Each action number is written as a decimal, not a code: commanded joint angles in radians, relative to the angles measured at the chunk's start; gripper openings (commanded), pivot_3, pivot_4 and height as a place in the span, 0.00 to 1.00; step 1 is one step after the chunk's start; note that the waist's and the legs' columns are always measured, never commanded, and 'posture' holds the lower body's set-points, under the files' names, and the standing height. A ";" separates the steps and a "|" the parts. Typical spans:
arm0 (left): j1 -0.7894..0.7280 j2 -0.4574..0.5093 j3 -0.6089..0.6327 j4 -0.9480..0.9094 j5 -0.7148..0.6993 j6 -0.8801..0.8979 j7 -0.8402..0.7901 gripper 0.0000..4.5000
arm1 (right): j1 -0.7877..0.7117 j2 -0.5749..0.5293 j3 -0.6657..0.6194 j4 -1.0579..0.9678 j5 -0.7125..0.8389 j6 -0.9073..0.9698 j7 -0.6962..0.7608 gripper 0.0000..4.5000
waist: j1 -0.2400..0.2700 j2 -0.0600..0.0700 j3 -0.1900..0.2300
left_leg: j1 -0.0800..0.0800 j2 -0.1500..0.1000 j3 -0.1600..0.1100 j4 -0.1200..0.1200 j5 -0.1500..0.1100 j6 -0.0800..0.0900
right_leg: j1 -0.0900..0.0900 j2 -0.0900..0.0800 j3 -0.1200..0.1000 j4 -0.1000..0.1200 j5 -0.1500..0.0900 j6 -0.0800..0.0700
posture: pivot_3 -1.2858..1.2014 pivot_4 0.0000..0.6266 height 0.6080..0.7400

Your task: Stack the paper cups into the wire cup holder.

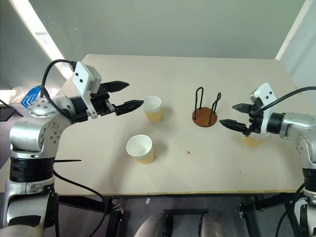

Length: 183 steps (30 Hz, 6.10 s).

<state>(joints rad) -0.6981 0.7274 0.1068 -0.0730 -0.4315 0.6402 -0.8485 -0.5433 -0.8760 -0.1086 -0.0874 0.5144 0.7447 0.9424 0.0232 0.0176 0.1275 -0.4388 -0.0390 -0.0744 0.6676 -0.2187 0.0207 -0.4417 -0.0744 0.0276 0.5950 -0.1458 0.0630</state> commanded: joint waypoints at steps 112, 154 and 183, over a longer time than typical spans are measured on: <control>-0.050 0.216 -0.134 -0.054 -0.105 0.033 -0.497 1.00 | 0.089 0.114 0.258 -0.309 -0.016 0.136 -0.051 0.01 | -0.016 -0.001 0.000 | -0.001 0.001 -0.003 0.000 0.003 0.006 | -0.006 0.000 -0.001 0.013 -0.002 -0.007 | 0.52 0.24 1.00; 0.022 0.334 -0.370 -0.013 0.222 -0.610 -0.766 1.00 | 0.133 0.045 -0.186 -0.514 0.422 0.423 -0.283 0.94 | -0.014 -0.003 -0.001 | -0.002 0.000 -0.004 -0.001 -0.008 0.000 | -0.009 0.000 -0.001 0.015 -0.016 -0.008 | 0.52 0.24 1.00; -0.249 0.320 -0.409 0.037 -0.069 -0.370 -0.766 0.01 | 0.239 -0.062 -0.333 -0.526 0.490 0.286 -0.294 0.95 | -0.007 -0.004 -0.001 | -0.006 0.000 -0.004 -0.001 -0.009 0.001 | -0.010 -0.001 -0.002 0.015 -0.015 -0.006 | 0.52 0.24 1.00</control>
<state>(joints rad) -0.8897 1.0423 -0.3635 -0.0435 -0.4435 0.2061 -1.5806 -0.3156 -0.9206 -0.3839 -0.5896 0.9881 1.0641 0.6185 0.0159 0.0141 0.1269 -0.4447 -0.0387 -0.0781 0.6673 -0.2273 0.0206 -0.4516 -0.0751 0.0252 0.6103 -0.1611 0.0571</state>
